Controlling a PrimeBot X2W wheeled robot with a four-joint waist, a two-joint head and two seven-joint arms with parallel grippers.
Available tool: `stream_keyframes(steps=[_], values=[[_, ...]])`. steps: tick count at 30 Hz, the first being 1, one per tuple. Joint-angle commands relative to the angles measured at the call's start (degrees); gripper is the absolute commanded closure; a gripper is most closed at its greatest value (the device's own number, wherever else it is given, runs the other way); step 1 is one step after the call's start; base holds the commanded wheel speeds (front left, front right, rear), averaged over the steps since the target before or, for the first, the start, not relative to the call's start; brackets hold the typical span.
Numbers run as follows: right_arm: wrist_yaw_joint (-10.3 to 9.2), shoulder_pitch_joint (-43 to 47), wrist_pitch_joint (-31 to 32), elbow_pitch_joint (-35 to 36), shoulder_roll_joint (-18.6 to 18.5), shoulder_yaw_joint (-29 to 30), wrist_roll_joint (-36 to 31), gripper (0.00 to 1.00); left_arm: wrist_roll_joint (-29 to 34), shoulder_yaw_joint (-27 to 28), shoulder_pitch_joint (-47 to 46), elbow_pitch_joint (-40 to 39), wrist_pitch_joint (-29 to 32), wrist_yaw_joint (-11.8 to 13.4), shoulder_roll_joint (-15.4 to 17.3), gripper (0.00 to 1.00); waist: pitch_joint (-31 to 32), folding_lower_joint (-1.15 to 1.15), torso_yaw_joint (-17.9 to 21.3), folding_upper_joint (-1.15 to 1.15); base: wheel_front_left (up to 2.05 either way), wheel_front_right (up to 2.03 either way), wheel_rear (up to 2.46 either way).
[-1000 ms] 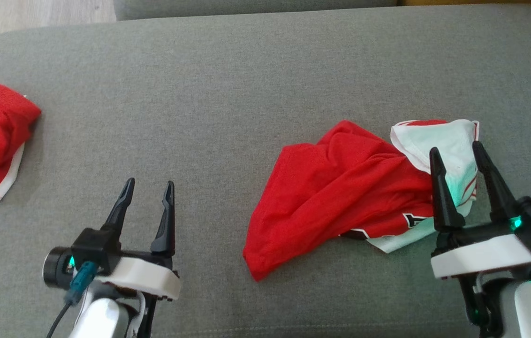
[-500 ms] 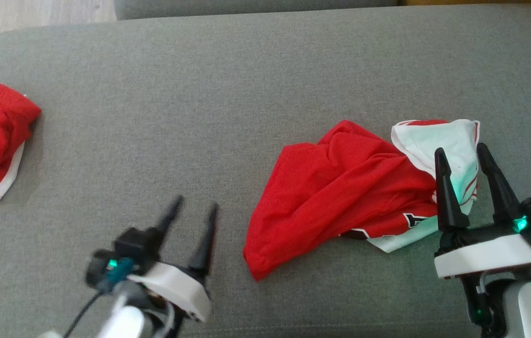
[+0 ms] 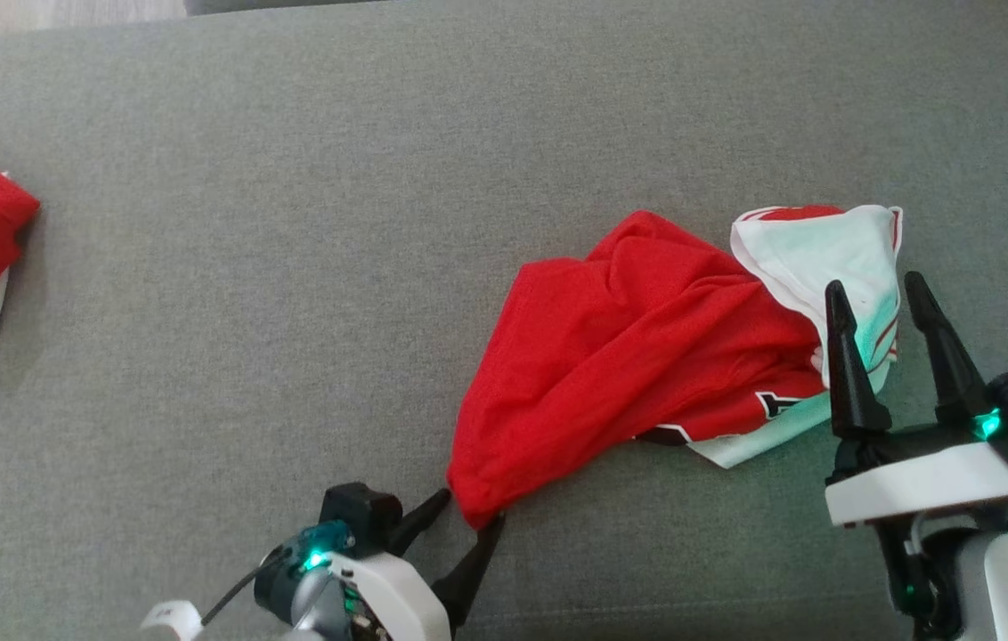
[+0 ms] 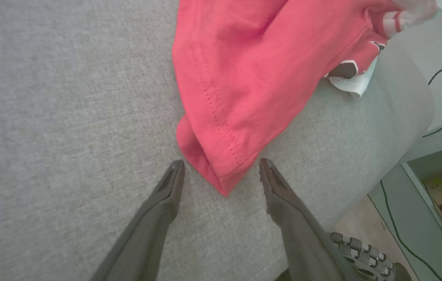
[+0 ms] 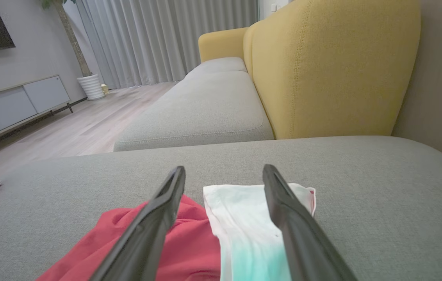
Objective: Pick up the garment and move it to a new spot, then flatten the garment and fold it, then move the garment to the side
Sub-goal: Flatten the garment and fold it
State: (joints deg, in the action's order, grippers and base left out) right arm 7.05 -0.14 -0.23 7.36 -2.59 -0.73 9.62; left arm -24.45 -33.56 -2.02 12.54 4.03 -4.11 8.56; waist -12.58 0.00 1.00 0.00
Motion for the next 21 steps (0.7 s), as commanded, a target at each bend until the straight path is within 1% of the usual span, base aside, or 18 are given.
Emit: stream_keyframes(steps=[1, 7, 10, 14, 17, 21], values=[[0.44, -1.87, 0.06, 1.71, -0.29, -0.67, 0.61, 0.00, -0.39, 1.49, -2.52, -0.87, -0.36, -0.51, -0.19, 1.00, -0.24, 0.00, 0.19, 0.00, 0.00, 0.00, 0.00], [0.44, -2.21, 0.73, 0.32, -0.29, 2.60, 0.39, 0.00, -0.43, 2.06, -3.78, 0.27, -1.52, -0.42, 0.33, 1.00, -0.58, 0.00, 0.25, 0.00, 0.00, 0.00, 0.00], [0.44, -2.64, 1.54, -0.53, -0.29, 2.95, -0.57, 0.00, -0.37, 2.13, -4.03, 0.51, -1.88, -0.33, 0.42, 1.00, -0.61, 0.00, 0.12, 0.00, 0.00, 0.00, 0.00], [0.44, -5.35, 5.42, -2.20, -0.76, -0.56, -4.21, 0.00, -0.35, 2.29, -4.43, 0.74, -2.58, 0.07, 0.31, 1.00, -0.81, 0.00, 0.12, 0.00, 0.00, 0.00, 0.00], [0.44, -7.88, 10.62, -4.30, -2.48, -3.13, -6.75, 0.00, -0.24, 2.21, -4.78, 0.95, -3.03, 0.29, 0.14, 1.00, -0.92, 0.00, 0.06, 0.00, 0.00, 0.00, 0.00], [0.44, -10.54, 16.19, -7.19, -4.66, -5.61, -7.88, 0.00, -0.17, 1.87, -5.41, 1.22, -3.48, 0.28, -0.20, 1.00, -1.38, 0.00, -0.43, 0.00, 0.00, 0.00, 0.00]])
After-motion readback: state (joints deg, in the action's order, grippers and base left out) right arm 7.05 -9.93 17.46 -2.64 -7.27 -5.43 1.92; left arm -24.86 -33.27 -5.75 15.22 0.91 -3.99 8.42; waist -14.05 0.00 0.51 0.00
